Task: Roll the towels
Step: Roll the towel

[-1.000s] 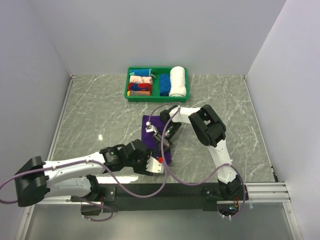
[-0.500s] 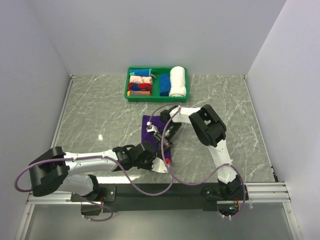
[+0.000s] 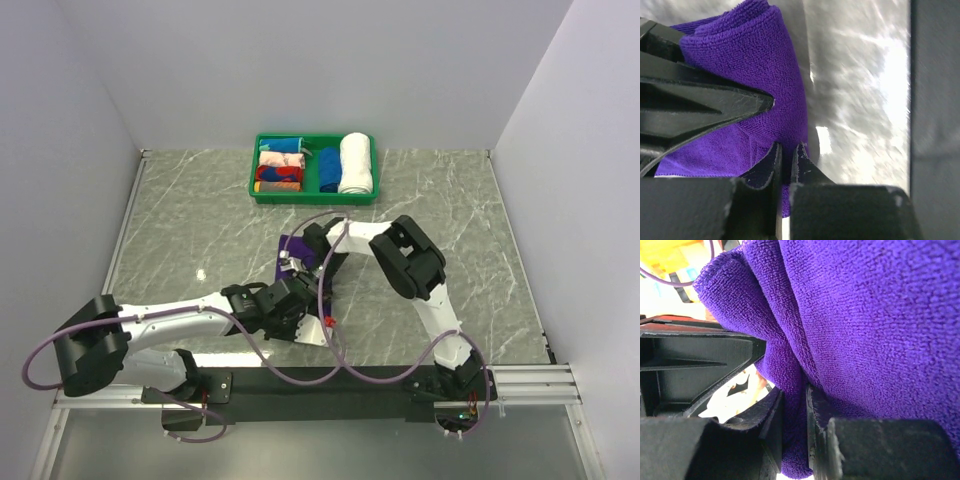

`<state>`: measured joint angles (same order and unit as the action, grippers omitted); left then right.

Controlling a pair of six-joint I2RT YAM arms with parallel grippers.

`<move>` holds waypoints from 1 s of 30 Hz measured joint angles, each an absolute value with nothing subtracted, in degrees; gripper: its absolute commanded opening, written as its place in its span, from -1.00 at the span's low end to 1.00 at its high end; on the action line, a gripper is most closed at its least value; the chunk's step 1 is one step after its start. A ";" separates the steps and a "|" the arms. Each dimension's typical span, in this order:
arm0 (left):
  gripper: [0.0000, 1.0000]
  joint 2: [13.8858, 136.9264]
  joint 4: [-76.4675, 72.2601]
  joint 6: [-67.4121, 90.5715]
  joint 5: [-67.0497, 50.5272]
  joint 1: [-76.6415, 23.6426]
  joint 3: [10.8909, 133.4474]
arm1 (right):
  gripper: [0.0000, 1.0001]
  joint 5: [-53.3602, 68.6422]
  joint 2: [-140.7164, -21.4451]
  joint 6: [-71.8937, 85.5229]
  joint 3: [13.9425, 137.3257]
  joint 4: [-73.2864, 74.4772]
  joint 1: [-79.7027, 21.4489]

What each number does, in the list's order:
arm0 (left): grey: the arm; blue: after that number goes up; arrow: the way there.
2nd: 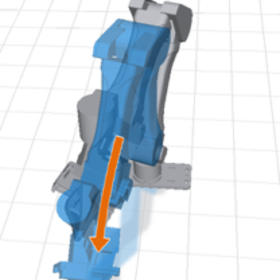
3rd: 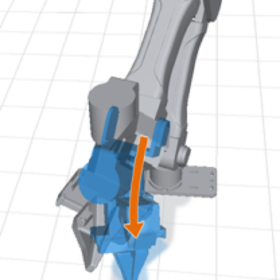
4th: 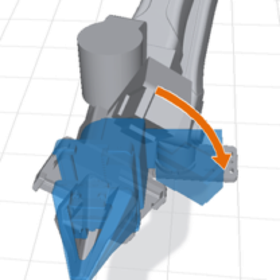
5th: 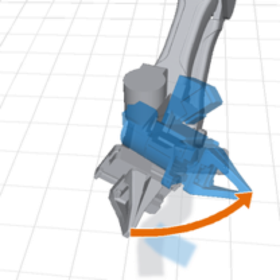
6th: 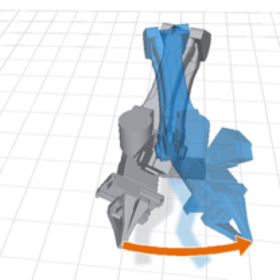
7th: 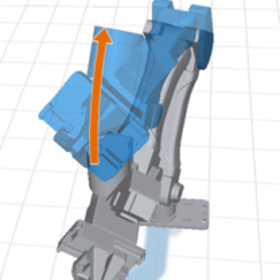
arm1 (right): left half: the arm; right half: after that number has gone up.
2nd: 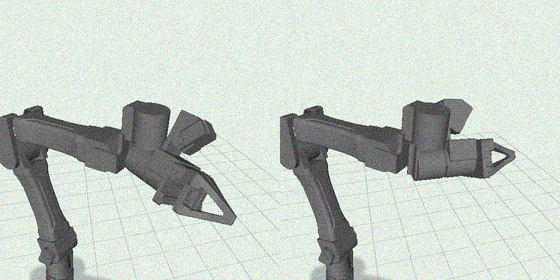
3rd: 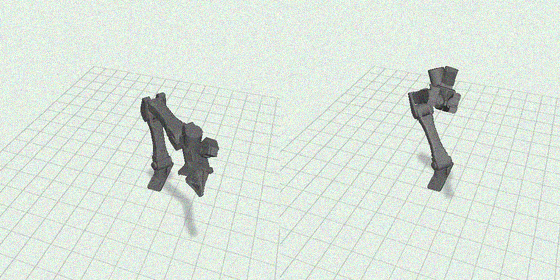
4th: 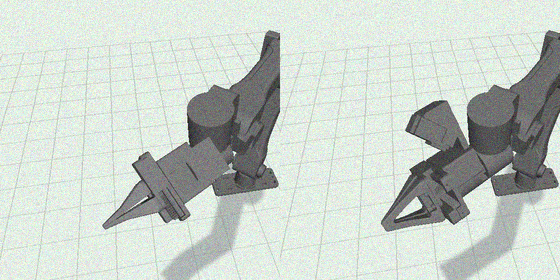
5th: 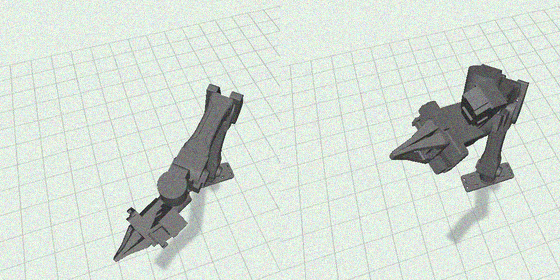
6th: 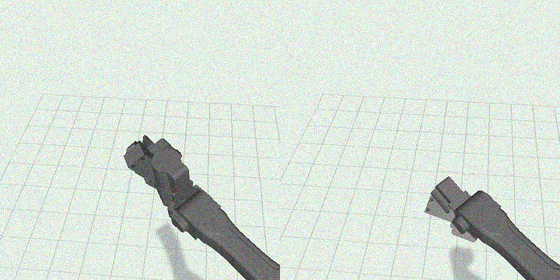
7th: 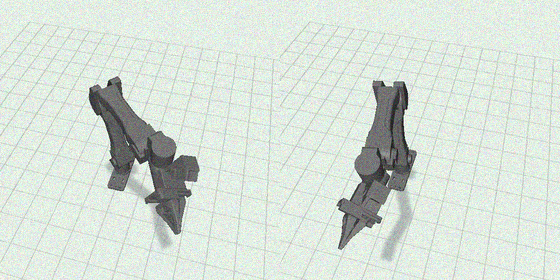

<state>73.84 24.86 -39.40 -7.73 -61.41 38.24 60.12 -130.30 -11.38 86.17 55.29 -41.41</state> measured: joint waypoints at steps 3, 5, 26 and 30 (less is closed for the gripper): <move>-0.99 71.96 28.93 -39.18 -8.14 -61.19 38.09 | -0.62 60.25 -130.52 -9.61 86.98 53.28 -43.35; -0.99 71.18 31.24 -38.87 -8.14 -60.77 38.06 | -0.62 60.27 -131.44 -8.45 88.88 52.60 -44.66; -0.99 79.44 40.58 -44.69 -16.99 -52.49 45.21 | 0.48 47.00 -107.61 -8.86 82.19 40.25 -29.58; -0.96 85.23 45.78 -47.77 -23.99 -46.85 50.22 | 0.43 44.82 -96.77 -10.44 77.45 39.44 -24.51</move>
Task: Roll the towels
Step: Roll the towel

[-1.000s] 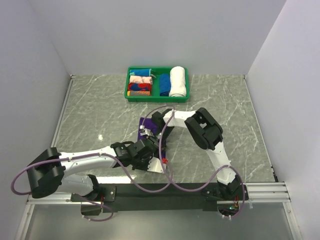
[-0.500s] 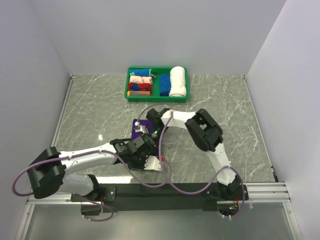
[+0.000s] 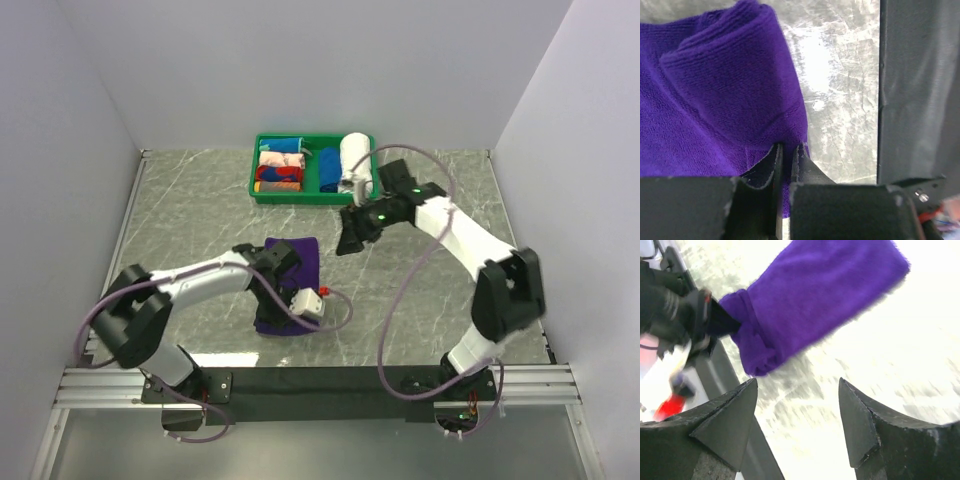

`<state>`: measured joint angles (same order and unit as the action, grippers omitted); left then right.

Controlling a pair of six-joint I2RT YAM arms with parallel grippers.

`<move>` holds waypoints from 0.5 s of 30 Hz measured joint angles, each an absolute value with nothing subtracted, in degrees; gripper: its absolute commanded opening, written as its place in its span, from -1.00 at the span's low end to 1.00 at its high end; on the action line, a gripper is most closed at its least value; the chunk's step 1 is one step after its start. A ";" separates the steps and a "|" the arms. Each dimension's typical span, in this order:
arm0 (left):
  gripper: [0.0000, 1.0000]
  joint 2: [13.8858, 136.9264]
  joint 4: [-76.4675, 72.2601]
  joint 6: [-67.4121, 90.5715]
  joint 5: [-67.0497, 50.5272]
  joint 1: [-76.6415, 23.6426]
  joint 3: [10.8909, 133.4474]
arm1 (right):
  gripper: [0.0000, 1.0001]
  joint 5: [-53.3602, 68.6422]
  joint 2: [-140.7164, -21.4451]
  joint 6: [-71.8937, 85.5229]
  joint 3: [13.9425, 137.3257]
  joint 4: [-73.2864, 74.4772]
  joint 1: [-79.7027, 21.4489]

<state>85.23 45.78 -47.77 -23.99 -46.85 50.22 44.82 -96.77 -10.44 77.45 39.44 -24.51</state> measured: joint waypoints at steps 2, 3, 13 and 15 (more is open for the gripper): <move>-0.94 89.12 49.10 -49.43 -27.53 -43.75 53.32 | 0.42 43.55 -91.64 -11.75 74.72 39.40 -22.28; -0.93 91.09 50.89 -50.35 -29.34 -42.44 54.92 | 0.41 42.59 -88.95 -12.56 73.06 39.51 -21.23; -0.89 112.53 69.97 -55.27 -41.12 -32.77 71.96 | 0.14 33.58 -62.22 -22.24 60.10 43.07 -22.98; -0.90 116.25 73.43 -55.57 -42.35 -31.88 75.00 | 0.14 32.60 -58.87 -23.90 58.83 43.66 -26.61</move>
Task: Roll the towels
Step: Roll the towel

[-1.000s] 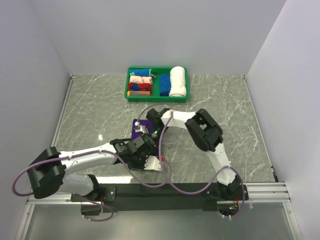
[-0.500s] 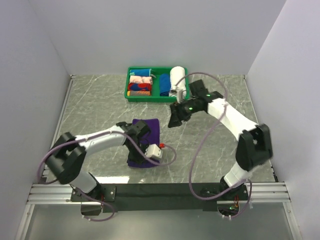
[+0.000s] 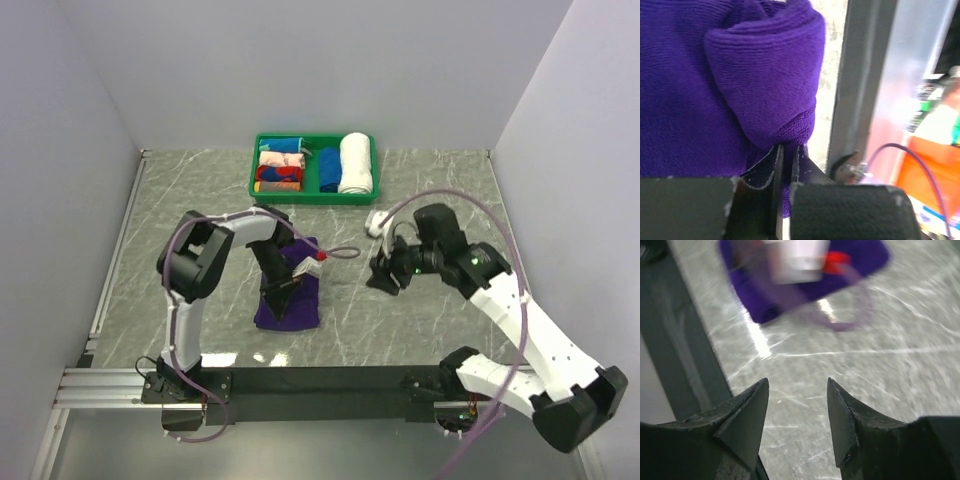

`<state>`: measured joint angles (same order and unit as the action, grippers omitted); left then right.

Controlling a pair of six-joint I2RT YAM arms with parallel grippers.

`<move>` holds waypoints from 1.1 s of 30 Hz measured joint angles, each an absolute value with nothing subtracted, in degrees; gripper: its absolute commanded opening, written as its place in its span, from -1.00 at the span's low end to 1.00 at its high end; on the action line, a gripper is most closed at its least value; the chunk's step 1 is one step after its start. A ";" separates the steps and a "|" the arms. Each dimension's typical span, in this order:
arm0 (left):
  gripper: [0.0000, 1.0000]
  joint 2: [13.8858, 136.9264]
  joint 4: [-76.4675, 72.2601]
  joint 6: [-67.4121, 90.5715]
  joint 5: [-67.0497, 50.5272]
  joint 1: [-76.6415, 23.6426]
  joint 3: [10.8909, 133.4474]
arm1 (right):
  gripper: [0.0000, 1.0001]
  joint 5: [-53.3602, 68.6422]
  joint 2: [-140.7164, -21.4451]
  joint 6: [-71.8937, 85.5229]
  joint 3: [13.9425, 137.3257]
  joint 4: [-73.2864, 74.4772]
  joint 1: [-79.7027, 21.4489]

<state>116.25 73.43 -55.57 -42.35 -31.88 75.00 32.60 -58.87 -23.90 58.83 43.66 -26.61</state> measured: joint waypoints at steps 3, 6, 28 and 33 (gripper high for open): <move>-0.88 121.69 78.52 -55.86 -43.70 -30.96 79.46 | 0.16 30.57 -57.14 -26.35 57.17 44.27 -33.19; -0.89 124.86 81.58 -55.77 -44.21 -30.59 82.19 | 0.24 27.18 -60.03 -28.21 56.90 44.03 -38.94; -0.80 132.66 86.50 -50.35 -49.52 -24.95 85.36 | 0.29 3.44 -102.39 -25.41 67.00 23.94 -68.99; -0.79 132.99 86.43 -49.39 -49.82 -24.05 85.43 | -0.26 1.87 -104.51 -26.15 66.63 21.23 -68.95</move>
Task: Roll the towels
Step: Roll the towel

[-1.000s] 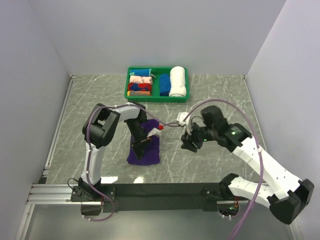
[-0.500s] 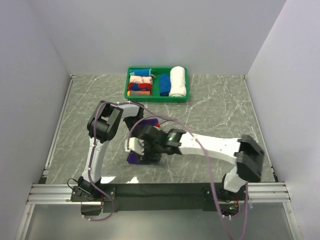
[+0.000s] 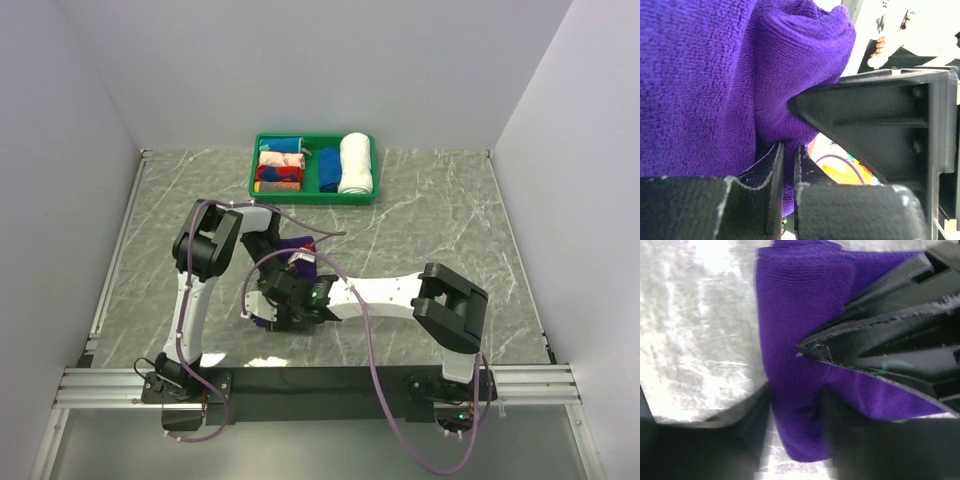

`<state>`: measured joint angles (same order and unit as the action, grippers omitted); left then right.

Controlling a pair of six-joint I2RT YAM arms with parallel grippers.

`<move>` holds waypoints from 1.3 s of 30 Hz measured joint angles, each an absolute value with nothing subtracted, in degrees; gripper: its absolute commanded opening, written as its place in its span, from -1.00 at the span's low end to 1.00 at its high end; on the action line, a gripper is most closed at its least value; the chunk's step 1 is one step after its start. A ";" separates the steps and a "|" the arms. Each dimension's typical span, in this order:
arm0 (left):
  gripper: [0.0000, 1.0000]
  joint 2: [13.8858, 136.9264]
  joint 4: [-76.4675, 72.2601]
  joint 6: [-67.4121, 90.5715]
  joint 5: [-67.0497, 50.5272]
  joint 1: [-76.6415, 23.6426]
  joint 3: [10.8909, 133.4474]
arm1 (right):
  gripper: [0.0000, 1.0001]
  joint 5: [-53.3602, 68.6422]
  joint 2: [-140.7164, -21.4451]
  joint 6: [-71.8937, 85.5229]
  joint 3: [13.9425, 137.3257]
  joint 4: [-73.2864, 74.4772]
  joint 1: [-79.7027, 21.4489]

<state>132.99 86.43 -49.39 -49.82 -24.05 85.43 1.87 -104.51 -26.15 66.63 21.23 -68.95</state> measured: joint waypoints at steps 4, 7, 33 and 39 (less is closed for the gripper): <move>-0.71 132.99 86.06 -48.45 -49.91 -23.16 85.38 | -0.98 2.28 -104.81 -25.93 66.81 20.71 -68.18; -0.49 132.90 85.58 -47.40 -50.39 -21.76 85.01 | -1.00 5.48 -104.81 -24.32 67.22 20.91 -66.70; 0.04 77.58 57.01 -53.93 -46.28 2.83 58.04 | -1.00 56.36 -122.98 -16.01 81.89 33.30 -48.25; 0.30 57.17 46.35 -55.57 -36.93 -18.65 39.16 | -1.00 63.61 -127.72 -15.35 84.90 37.67 -47.86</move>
